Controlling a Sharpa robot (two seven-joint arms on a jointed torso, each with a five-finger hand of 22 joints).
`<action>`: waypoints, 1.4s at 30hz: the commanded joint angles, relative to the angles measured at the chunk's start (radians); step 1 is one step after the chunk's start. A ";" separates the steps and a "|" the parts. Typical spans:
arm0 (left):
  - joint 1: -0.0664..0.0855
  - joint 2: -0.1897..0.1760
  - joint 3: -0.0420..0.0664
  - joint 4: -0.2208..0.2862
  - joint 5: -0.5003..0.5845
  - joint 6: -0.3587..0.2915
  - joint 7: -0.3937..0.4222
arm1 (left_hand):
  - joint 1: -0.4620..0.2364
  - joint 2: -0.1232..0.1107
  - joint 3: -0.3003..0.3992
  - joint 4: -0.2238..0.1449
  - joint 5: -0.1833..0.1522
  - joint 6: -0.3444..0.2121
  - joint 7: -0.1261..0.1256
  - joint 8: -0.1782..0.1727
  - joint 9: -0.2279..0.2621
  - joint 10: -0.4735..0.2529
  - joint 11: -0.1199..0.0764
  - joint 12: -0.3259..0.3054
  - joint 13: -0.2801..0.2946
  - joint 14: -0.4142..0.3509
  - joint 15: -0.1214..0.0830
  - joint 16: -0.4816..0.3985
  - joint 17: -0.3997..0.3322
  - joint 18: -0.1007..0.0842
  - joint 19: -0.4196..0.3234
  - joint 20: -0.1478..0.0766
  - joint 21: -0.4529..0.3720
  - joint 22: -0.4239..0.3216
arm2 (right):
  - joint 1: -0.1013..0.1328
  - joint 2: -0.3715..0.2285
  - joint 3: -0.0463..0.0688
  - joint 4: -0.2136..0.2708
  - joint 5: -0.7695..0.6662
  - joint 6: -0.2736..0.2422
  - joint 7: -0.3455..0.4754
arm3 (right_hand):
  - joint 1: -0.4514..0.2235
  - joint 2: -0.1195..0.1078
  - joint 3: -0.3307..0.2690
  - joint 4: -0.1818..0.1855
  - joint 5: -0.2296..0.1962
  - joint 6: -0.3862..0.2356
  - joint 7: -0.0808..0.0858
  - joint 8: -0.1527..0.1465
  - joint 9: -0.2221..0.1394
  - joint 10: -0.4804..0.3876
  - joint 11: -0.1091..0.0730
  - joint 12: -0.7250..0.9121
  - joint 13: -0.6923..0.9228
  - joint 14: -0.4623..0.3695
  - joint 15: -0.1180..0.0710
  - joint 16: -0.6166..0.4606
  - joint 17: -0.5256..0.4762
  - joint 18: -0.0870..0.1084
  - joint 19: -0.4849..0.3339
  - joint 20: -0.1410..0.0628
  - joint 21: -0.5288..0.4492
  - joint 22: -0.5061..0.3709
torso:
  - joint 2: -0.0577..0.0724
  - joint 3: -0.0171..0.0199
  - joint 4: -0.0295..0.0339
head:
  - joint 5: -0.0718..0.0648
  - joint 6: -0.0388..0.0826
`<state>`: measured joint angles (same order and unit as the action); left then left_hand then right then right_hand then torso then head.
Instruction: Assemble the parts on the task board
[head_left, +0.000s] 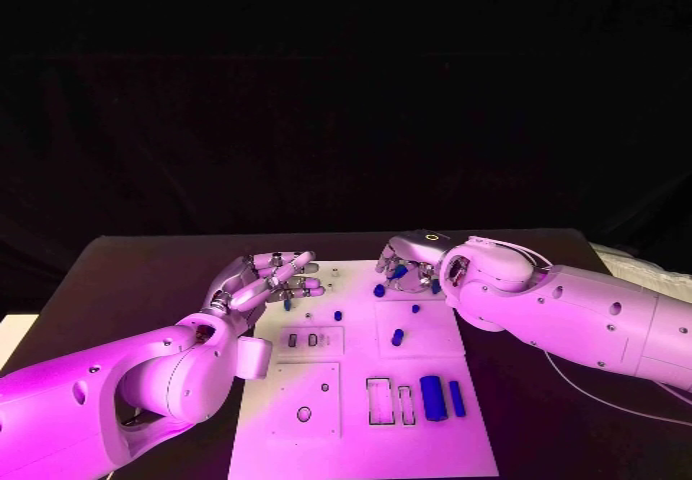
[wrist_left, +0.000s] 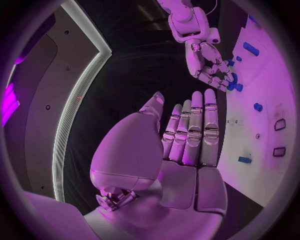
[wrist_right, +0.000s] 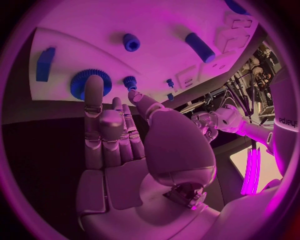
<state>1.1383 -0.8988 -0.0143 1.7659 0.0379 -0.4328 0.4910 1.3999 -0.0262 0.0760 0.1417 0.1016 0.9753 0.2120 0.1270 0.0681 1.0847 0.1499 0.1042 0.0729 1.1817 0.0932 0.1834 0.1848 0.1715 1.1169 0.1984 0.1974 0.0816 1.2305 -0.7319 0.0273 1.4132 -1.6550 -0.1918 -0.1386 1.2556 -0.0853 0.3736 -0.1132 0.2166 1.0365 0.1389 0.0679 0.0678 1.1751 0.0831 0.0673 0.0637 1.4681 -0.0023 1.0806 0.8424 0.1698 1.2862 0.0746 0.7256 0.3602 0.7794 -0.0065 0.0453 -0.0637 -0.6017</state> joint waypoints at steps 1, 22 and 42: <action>0.002 -0.001 0.001 0.005 0.006 0.024 -0.004 | 0.002 0.010 0.001 -0.006 -0.005 0.007 0.003 -0.004 -0.001 0.006 0.003 -0.007 0.001 0.008 0.002 -0.001 0.001 0.011 0.007 0.002 -0.004 -0.001 | 0.002 0.003 0.000 0.006 -0.060 0.056 -0.032 | 0.001 -0.017 0.008 0.009 -0.007 0.008 -0.002 -0.003 0.000 -0.003 -0.003 -0.004 0.000 0.042 -0.002 0.046 0.049 0.006 -0.006 0.003 0.048 0.047 | 0.007 0.0000 0.0026 | -0.001 0.001; 0.003 -0.004 0.002 0.001 0.007 0.015 -0.014 | 0.002 0.010 0.000 -0.007 -0.005 0.006 0.003 -0.005 -0.001 0.006 0.004 -0.008 0.000 0.007 0.002 -0.002 0.003 0.011 0.008 0.002 -0.005 -0.002 | 0.003 0.012 0.000 0.023 -0.064 0.128 -0.021 | 0.012 -0.025 0.033 0.034 -0.010 0.020 -0.005 -0.001 0.001 0.005 -0.005 -0.003 0.000 0.043 -0.002 0.162 0.179 -0.009 -0.006 0.006 0.194 0.204 | 0.020 -0.0018 0.0106 | -0.004 0.004; 0.003 -0.003 0.002 0.000 0.008 0.018 -0.019 | 0.003 0.011 0.001 -0.009 -0.005 0.005 0.004 -0.007 -0.002 0.005 0.005 -0.011 0.000 0.008 0.002 -0.004 0.005 0.011 0.009 0.002 -0.006 -0.003 | 0.002 0.027 0.000 0.014 -0.061 -0.049 -0.013 | 0.058 0.042 0.144 0.045 -0.103 0.114 -0.016 0.020 0.028 0.103 -0.026 0.003 0.006 0.042 -0.021 0.236 0.256 -0.041 0.040 0.002 0.400 0.456 | 0.026 -0.0032 0.0162 | -0.005 0.002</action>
<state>1.1399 -0.9031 -0.0134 1.7646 0.0432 -0.4313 0.4699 1.4026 -0.0236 0.0787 0.1392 0.1016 0.9752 0.2120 0.1269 0.0682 1.0845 0.1500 0.1002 0.0724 1.1836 0.0952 0.1831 0.1890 0.1713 1.1203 0.2020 0.1974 0.0803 1.2328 -0.7064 0.0268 1.4226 -1.7057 -0.1535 -0.1580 1.3103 -0.0623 0.5142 -0.0702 0.1182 1.1427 0.1254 0.0846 0.0780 1.2647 0.0619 0.0722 0.0677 1.4666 -0.0183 1.3131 1.0978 0.1465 1.3202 0.0752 1.1234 0.8134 0.8040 -0.0090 0.0602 -0.0681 -0.6011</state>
